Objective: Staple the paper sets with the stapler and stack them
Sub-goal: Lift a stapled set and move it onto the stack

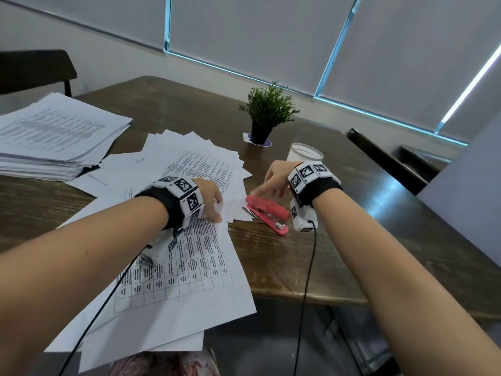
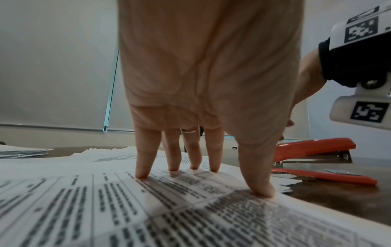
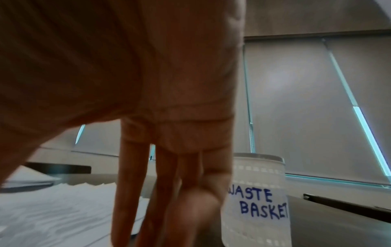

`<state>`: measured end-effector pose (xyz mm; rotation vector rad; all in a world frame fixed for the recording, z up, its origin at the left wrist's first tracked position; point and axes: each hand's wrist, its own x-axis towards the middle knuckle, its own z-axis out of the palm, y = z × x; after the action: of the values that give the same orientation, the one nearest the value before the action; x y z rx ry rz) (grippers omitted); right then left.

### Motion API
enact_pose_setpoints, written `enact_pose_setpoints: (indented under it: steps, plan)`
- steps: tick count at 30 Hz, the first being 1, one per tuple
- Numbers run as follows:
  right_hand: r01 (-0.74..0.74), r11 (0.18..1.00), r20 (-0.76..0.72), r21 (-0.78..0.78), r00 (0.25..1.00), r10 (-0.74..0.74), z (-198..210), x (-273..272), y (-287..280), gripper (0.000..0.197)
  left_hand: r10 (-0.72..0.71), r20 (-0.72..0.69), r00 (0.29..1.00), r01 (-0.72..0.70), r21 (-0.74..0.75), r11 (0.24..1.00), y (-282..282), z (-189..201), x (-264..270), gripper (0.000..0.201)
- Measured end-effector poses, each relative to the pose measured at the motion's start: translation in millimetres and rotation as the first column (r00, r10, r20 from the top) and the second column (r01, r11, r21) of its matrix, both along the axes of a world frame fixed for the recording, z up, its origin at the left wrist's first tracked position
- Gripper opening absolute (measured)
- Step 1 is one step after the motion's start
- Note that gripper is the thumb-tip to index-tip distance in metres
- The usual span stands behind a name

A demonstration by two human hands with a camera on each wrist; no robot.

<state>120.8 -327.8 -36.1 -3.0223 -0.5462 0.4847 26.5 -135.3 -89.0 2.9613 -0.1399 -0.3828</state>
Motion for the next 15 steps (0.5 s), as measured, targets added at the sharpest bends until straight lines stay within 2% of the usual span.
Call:
enact_pose_setpoints:
  steps: [1,2,4,5,11,13,15]
  plan:
    - [-0.016,0.998,-0.041,-0.053,0.999,0.013,-4,0,2,0.092,0.005,-0.001,1.000,-0.005,-0.001,1.000,0,0,-1,0.068]
    - [-0.029,0.996,-0.063,-0.089,0.998,0.023,-7,-3,3,0.079,0.007,0.001,1.000,-0.007,-0.002,1.000,0,0,-2,0.068]
    - [-0.054,0.994,-0.048,-0.096,0.998,0.050,-9,-9,8,0.052,0.005,0.009,1.000,-0.004,-0.011,1.000,0,-1,-4,0.067]
    - [-0.064,0.994,-0.034,-0.089,0.998,0.061,-9,-11,11,0.047,0.001,0.008,1.000,-0.001,-0.016,1.000,0,-1,-4,0.066]
    - [-0.218,0.976,0.143,-0.004,0.966,0.217,-9,-20,25,0.040,0.017,0.028,0.999,-0.015,-0.072,0.997,0,0,-2,0.062]
    - [-0.282,0.958,0.202,0.056,0.943,0.265,-9,-20,29,0.034,0.073,0.078,0.994,-0.058,-0.186,0.981,-1,4,1,0.056]
    - [-0.322,0.938,0.231,0.129,0.930,0.287,-7,-22,33,0.031,0.158,0.116,0.981,-0.105,-0.367,0.924,-1,9,6,0.035]
